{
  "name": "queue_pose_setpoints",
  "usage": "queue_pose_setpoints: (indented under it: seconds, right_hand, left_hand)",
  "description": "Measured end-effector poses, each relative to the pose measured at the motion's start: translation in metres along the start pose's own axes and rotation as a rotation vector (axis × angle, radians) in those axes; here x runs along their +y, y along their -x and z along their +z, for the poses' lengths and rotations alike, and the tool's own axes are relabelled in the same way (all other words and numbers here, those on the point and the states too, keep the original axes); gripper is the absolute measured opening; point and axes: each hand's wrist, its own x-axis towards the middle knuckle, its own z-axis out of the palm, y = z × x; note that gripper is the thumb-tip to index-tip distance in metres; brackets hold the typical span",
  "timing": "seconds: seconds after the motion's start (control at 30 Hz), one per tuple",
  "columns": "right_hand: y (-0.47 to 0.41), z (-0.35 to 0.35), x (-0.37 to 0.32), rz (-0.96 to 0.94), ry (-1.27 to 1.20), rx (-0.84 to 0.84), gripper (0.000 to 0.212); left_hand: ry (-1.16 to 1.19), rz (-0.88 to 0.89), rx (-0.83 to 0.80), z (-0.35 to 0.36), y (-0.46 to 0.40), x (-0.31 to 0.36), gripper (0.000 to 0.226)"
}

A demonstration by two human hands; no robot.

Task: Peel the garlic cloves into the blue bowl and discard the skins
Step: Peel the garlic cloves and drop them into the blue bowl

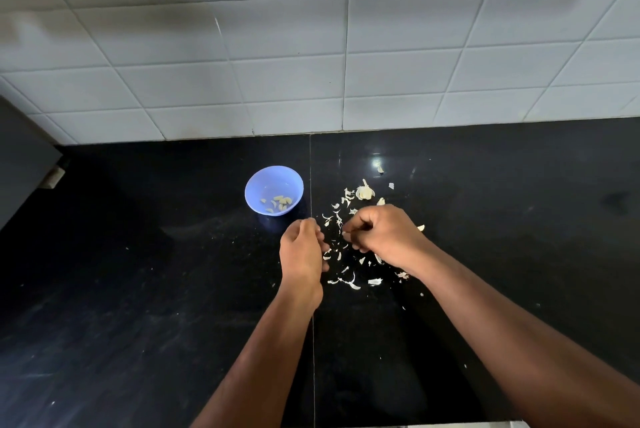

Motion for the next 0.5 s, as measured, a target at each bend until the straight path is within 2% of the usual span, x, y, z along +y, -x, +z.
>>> queue_pose_setpoints:
  seconds: [0.07, 0.17, 0.3, 0.37, 0.5]
  right_hand:
    - [-0.006, 0.003, -0.007, 0.013, 0.059, -0.037, 0.014]
    - [-0.009, 0.013, -0.003, 0.086, 0.328, -0.175, 0.015]
    - [-0.013, 0.022, 0.003, 0.08, 0.504, -0.121, 0.023]
    - [-0.013, 0.025, 0.008, 0.094, 0.353, -0.072, 0.023]
    - [0.007, 0.022, 0.011, 0.131, -0.364, 0.085, 0.007]
  left_hand:
    - [0.009, 0.012, 0.016, -0.003, -0.003, 0.0, 0.018]
    - [0.022, 0.011, 0.043, -0.006, -0.006, 0.002, 0.014]
    - [-0.074, 0.022, 0.016, -0.007, -0.008, -0.002, 0.014]
    - [-0.119, -0.009, -0.051, -0.007, -0.007, -0.002, 0.013]
    - [-0.09, -0.088, -0.195, -0.006, 0.0, -0.001, 0.018]
